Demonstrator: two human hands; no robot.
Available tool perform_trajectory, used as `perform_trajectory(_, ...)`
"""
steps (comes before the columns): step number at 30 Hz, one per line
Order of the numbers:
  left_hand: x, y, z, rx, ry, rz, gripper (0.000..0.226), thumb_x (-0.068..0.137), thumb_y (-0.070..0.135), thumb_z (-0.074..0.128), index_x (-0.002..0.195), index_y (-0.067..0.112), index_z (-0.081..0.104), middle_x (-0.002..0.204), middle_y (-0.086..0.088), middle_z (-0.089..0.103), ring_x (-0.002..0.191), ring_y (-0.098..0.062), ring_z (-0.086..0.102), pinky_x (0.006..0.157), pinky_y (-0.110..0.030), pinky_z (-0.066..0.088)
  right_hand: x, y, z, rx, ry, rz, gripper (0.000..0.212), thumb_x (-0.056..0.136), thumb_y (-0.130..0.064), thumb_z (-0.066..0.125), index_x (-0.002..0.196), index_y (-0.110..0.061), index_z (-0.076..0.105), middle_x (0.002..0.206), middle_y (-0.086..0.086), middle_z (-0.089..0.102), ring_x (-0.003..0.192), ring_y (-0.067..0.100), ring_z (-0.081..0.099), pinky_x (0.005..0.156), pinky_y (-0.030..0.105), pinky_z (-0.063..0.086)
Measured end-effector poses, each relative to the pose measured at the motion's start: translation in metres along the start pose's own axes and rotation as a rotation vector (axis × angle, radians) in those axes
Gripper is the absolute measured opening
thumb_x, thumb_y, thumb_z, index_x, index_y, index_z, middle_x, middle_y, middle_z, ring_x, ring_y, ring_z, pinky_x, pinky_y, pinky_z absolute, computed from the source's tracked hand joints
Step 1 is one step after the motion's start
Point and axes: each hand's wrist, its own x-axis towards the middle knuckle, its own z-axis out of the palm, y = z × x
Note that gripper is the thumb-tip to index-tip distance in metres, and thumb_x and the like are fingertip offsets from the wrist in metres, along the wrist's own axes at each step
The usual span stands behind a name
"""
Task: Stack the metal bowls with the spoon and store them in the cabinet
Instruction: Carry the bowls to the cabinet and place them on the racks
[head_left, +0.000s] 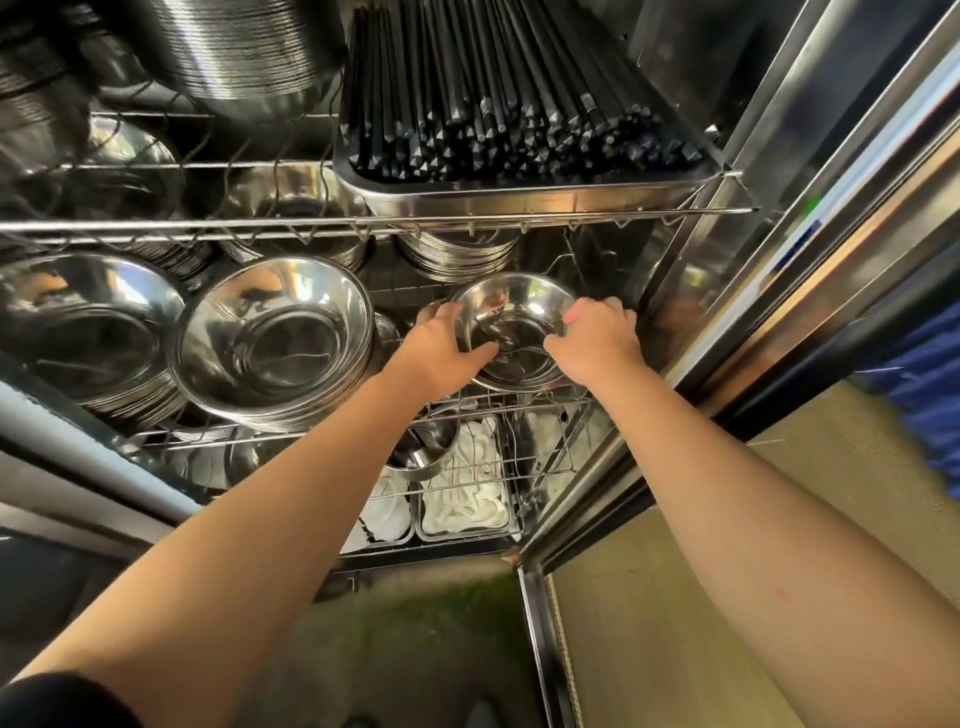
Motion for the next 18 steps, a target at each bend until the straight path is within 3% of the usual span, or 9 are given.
perform_trajectory(6,-0.037,-0.009,-0.005,0.165,0.044,0.126,0.083,0.090,0.056,0.062,0.155,0.018,0.028,0.155,-0.010,0.034,0.129,-0.030,0.052,0.101,-0.039,0.045,-0.016,-0.003,0.007,-0.184,0.075,-0.189,0.035,0.090,-0.041,0.068,0.117,-0.019,0.071,0.122,0.006,0.060,0.115,0.029,0.042,0.093,0.044,0.038)
perform_trajectory(10,-0.069,-0.026,-0.005,0.321,-0.002,0.140,0.084,0.092,0.059,0.056,0.158,0.018,0.023,0.158,-0.009,0.032,0.140,-0.032,0.038,0.108,-0.044,0.042,-0.020,-0.004,0.013,-0.213,-0.002,-0.196,0.027,0.092,-0.038,0.066,0.112,-0.020,0.072,0.113,0.006,0.067,0.115,0.030,0.047,0.095,0.047,0.038)
perform_trajectory(18,-0.120,-0.068,-0.002,0.551,0.027,0.134,0.087,0.093,0.060,0.051,0.159,0.014,0.018,0.160,-0.009,0.033,0.143,-0.031,0.034,0.117,-0.044,0.028,-0.023,-0.008,0.018,-0.255,-0.028,-0.172,0.015,0.096,-0.024,0.061,0.102,-0.016,0.072,0.104,0.009,0.067,0.111,0.030,0.052,0.096,0.047,0.039)
